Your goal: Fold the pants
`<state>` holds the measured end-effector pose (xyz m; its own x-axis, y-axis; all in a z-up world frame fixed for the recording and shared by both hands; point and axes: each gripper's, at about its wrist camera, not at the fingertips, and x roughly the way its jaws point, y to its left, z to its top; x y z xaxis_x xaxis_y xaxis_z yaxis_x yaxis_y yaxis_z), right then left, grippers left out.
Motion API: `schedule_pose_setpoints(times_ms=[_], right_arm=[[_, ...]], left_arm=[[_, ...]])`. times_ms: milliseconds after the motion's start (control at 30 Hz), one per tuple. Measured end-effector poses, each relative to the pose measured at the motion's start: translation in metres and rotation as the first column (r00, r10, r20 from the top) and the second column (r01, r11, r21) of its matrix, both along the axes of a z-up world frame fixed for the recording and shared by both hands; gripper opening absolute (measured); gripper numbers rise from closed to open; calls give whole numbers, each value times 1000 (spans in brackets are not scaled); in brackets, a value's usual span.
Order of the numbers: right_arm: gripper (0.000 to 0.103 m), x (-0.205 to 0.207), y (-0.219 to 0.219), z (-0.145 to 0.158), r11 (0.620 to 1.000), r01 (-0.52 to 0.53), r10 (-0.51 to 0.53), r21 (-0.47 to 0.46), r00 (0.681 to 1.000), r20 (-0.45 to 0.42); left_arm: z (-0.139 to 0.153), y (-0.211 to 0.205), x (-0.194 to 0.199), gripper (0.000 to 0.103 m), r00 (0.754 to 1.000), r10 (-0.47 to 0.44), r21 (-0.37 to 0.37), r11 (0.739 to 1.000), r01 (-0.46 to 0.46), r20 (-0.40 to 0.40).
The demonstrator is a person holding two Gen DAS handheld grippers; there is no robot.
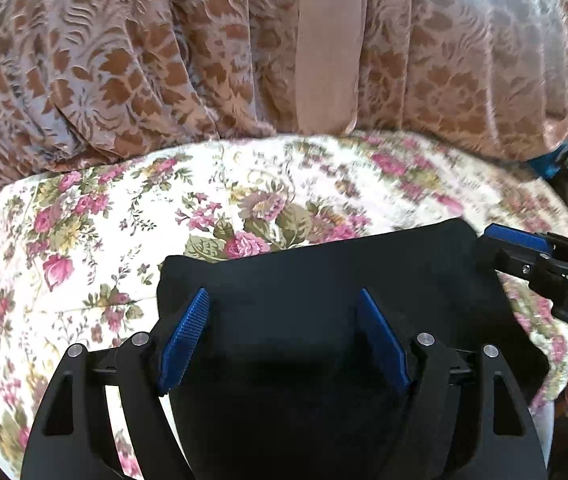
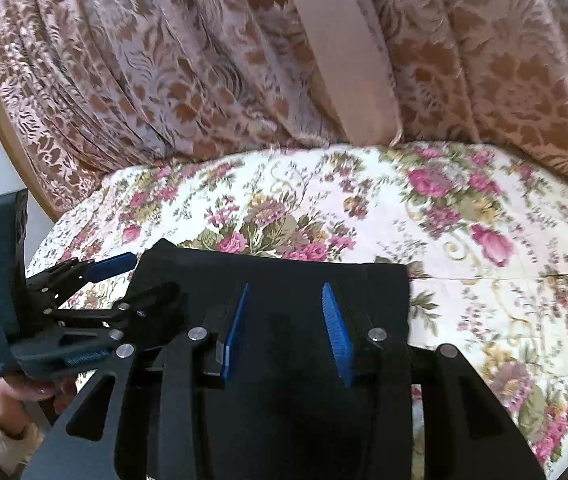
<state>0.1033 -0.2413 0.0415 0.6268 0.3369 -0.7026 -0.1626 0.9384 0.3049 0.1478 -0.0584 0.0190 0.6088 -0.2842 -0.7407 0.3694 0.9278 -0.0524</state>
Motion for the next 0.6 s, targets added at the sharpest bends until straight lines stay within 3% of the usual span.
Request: schedule_pose_setpoints(times_ms=[167,333,600], right_arm=[[36,24,0,-35,995,44,-48,-88,998,-45],[35,25,-11,-66,996,68,-70,-50,997,-27],[35,32,-13,-76,995,98,-99,-31,995,-15]], left_arm=[[-28,-6,24,80,999,37,49,998,-35,-39],[-49,-5,40,86,995,50,8,999,-50,-88],[-61,-6,51,89,992,59,-23,998,-61,-110]])
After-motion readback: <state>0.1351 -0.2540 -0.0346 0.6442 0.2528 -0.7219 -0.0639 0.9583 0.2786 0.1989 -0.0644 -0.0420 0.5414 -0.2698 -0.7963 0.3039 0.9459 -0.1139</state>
